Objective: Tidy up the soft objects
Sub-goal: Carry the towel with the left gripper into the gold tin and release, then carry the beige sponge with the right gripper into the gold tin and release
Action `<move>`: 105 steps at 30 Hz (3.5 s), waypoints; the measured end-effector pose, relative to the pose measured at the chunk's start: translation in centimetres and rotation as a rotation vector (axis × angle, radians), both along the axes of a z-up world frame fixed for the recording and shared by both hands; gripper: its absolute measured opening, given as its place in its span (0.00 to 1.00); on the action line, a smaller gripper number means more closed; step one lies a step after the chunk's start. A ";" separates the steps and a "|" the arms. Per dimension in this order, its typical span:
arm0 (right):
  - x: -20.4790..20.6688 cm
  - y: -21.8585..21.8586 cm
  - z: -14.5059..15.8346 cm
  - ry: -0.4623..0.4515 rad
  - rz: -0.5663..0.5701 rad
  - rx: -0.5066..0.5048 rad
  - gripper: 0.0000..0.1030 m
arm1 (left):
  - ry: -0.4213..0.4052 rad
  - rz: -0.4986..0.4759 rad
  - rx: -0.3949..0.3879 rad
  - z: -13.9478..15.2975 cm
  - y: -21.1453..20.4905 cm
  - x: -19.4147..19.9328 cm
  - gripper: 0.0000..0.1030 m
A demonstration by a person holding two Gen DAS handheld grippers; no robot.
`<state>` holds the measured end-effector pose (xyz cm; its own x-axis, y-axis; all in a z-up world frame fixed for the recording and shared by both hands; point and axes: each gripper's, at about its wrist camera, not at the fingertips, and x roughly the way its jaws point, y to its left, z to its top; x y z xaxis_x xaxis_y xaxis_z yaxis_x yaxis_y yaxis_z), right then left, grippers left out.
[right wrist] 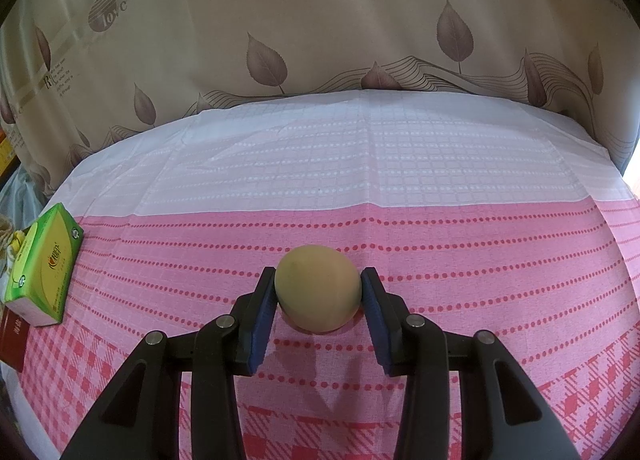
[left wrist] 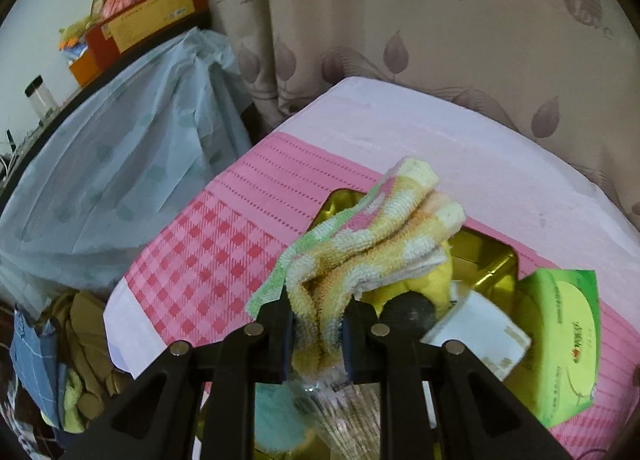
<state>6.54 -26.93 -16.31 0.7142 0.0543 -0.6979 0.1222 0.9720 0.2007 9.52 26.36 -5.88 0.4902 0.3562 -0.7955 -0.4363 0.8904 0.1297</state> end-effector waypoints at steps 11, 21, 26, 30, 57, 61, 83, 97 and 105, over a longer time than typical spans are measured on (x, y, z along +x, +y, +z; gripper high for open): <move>0.0 -0.1 -0.1 0.002 0.001 -0.008 0.39 | 0.035 -0.047 0.019 -1.7 -0.8 -0.1 0.32; 0.1 0.0 -0.1 0.009 0.002 -0.027 0.39 | -0.022 -0.110 0.018 0.1 -1.3 -1.8 0.43; 0.1 0.1 -0.1 0.015 0.003 -0.033 0.38 | -0.076 -0.154 0.035 1.6 -1.8 -3.5 0.46; 0.2 0.2 -0.1 0.018 0.004 -0.048 0.38 | -0.105 -0.145 0.031 2.0 -1.3 -4.9 0.46; -1.0 5.1 3.8 0.000 0.044 -0.156 0.38 | -0.107 -0.101 0.028 -0.4 0.7 -7.8 0.46; -1.3 7.3 5.1 -0.019 0.085 -0.171 0.38 | -0.118 -0.095 0.013 -0.2 1.0 -8.0 0.46; -2.7 26.7 11.5 -0.137 0.523 -0.151 0.38 | -0.141 -0.043 -0.003 0.2 2.3 -8.4 0.46; -3.2 37.7 10.9 -0.129 0.751 -0.147 0.38 | -0.150 -0.002 -0.023 0.3 3.7 -8.6 0.46; -3.6 41.1 8.8 -0.074 0.828 -0.153 0.38 | -0.147 0.009 -0.030 0.3 4.1 -8.7 0.46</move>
<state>2.93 14.16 -7.49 0.5295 0.4892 -0.6930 -0.6501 0.7589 0.0390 0.83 30.44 -5.62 0.5992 0.3385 -0.7255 -0.4570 0.8887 0.0372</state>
